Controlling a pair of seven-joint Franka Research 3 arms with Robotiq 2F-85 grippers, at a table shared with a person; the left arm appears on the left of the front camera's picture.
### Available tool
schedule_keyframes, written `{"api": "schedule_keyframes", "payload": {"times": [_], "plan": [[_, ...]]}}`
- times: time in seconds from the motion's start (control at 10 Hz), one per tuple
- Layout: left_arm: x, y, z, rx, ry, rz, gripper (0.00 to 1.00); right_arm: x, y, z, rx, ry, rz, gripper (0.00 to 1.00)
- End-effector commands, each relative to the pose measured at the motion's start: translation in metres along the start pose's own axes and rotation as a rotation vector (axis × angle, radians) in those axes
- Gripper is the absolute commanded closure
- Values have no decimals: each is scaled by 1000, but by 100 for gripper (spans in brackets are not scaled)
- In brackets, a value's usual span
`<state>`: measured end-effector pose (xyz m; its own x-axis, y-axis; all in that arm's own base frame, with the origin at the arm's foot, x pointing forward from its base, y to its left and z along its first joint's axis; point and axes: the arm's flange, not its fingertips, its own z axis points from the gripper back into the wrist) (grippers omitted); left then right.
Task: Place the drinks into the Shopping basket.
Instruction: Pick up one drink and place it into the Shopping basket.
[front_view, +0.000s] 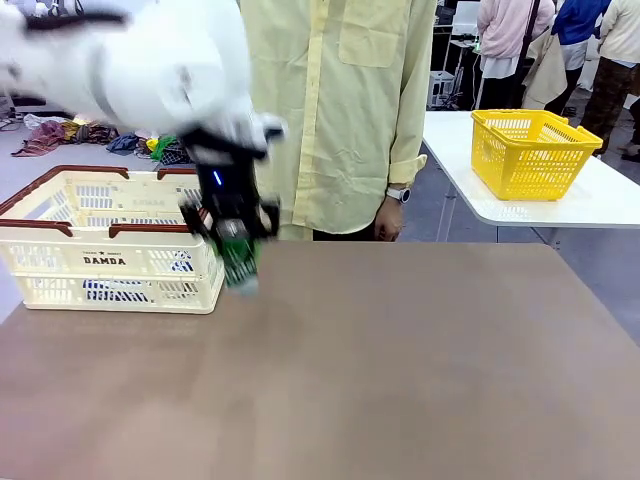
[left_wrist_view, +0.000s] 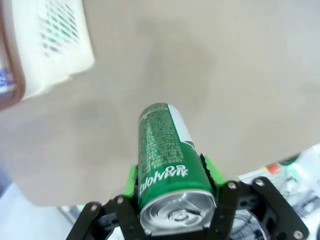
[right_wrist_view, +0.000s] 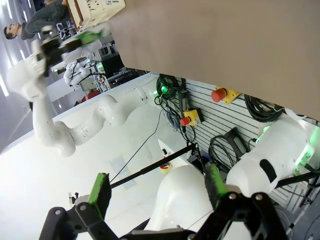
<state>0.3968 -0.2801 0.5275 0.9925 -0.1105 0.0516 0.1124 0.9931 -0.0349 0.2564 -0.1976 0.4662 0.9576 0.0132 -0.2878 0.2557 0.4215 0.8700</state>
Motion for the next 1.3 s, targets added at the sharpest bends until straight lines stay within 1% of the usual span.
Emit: {"api": "schedule_keyframes", "payload": {"times": [0.0,0.1,0.2,0.3,0.4,0.5,0.6,0.7,1.1,1.2], "plan": [[17,34,85,-33,-92,-68,100,-3,1,2,2,3,13,0],[20,55,122,-137,-142,-170,100,-3,1,2,2,3,13,0],[22,81,142,-147,-242,-212,100,-3,1,2,2,3,13,0],[26,102,145,-95,-285,-202,100,-3,1,2,2,3,13,0],[23,118,140,-138,-291,-277,100,-3,1,2,2,3,13,0],[18,123,136,-142,-283,-275,100,-3,1,2,2,3,13,0],[9,117,131,-78,-175,-109,100,-3,1,2,2,3,13,0],[31,122,153,-100,-284,-242,100,-3,1,2,2,3,13,0],[31,122,153,-100,-284,-242,100,-3,1,2,2,3,13,0],[29,120,147,-97,-263,-226,100,-3,1,2,2,3,13,0]]}}
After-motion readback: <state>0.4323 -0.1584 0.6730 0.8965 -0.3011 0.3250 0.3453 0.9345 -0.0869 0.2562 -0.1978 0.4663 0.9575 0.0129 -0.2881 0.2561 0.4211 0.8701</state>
